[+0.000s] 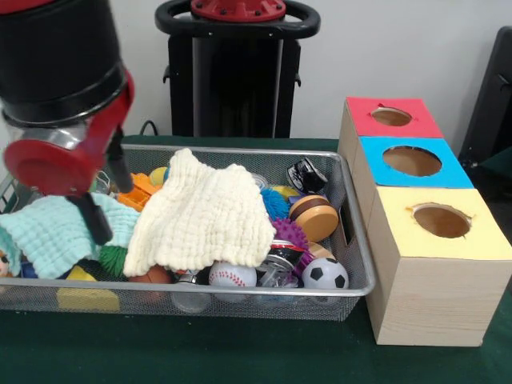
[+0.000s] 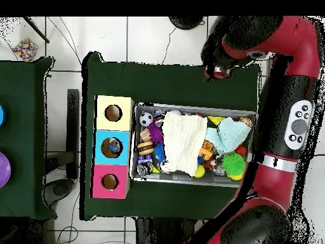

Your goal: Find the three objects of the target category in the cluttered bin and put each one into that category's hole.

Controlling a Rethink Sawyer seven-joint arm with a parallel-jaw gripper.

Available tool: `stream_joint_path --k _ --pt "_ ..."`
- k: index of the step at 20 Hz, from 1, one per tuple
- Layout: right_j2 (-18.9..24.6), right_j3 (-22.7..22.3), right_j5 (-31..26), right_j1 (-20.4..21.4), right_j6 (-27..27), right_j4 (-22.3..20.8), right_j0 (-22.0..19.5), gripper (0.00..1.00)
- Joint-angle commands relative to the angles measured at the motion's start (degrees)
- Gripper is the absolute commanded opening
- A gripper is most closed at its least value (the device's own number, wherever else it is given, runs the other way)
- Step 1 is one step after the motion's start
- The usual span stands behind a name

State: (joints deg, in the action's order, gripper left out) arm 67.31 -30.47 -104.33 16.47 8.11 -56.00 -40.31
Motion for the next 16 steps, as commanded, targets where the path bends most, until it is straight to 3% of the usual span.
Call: stream_joint_path --k 1,7,12,16 --pt "-7.43 -14.72 10.21 3.07 3.20 4.95 -1.11 1.00" --pt "-11.00 -27.55 19.26 8.87 12.87 10.16 -3.25 1.00" --pt "-13.04 -38.24 25.26 15.27 14.32 13.64 -7.06 1.00" --pt "-13.66 -43.39 27.58 17.92 15.08 17.17 -8.97 1.00"
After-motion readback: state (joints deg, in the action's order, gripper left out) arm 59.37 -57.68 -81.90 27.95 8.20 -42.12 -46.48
